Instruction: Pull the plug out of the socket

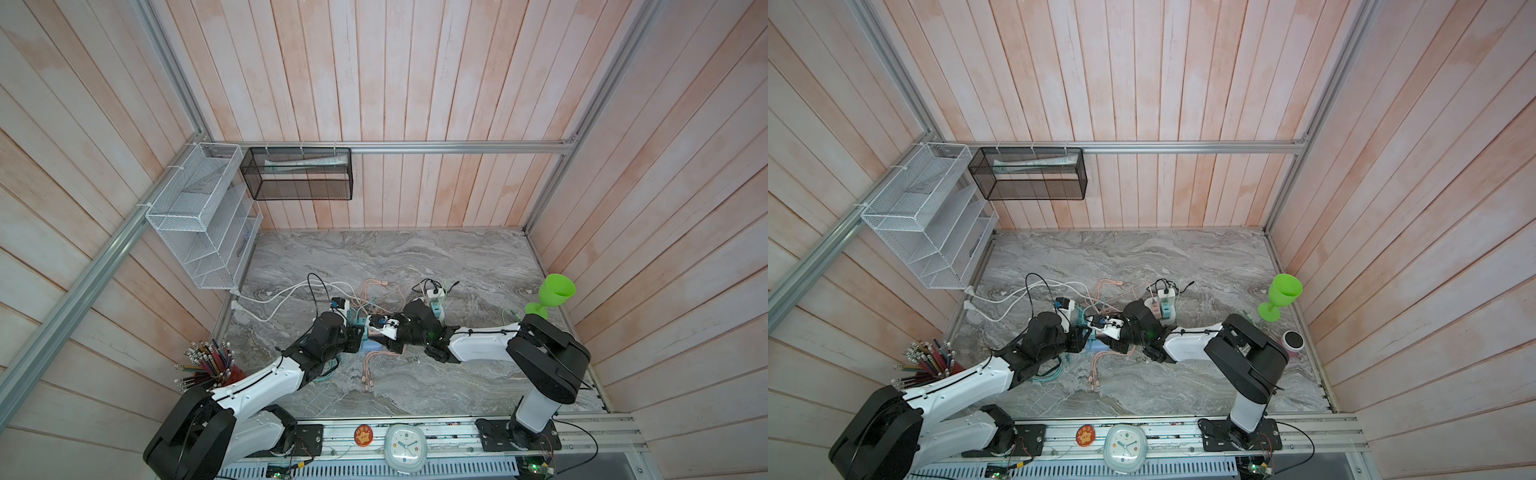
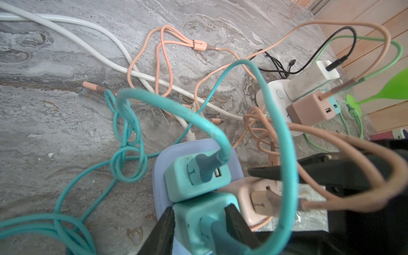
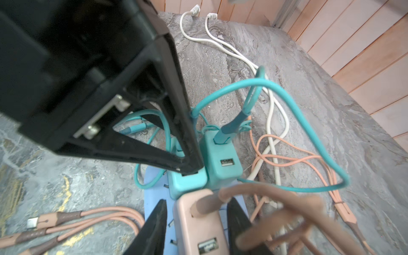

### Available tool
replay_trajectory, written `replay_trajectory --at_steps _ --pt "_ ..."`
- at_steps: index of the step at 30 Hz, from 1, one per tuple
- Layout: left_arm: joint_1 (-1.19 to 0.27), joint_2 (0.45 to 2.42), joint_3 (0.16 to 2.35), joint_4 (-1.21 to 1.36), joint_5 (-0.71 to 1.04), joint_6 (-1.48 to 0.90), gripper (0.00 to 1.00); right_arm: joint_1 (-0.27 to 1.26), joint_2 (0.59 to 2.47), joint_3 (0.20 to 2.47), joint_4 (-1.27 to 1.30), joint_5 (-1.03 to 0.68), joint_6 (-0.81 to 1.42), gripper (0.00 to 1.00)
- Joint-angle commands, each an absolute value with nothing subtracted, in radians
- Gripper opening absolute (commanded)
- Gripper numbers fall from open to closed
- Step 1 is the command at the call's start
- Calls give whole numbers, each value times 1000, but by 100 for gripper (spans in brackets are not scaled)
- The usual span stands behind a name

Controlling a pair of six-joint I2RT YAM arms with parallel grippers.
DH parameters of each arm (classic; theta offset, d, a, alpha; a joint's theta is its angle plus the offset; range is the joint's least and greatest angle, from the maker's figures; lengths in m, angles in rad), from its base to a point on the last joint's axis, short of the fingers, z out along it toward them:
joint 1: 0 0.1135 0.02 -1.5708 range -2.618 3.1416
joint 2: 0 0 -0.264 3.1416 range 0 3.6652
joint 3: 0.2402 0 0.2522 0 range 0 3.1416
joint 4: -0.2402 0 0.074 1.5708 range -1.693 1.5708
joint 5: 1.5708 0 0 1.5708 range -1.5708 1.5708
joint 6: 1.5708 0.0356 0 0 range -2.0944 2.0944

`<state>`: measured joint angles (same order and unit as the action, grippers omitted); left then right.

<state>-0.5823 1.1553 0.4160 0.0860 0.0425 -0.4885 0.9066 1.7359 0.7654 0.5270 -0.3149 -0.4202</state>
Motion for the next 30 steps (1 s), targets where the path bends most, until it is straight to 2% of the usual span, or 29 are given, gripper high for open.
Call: replay_trajectory --at_steps 1,16,30 --pt "-581 1174 429 40 38 -465 40 900 1747 785 477 -359 -442 42" --pt "-591 1206 489 -63 -36 -483 38 897 1775 811 421 -382 -461 29" --pt "-591 1245 482 -37 -44 -506 38 899 1786 805 377 -409 -400 28"
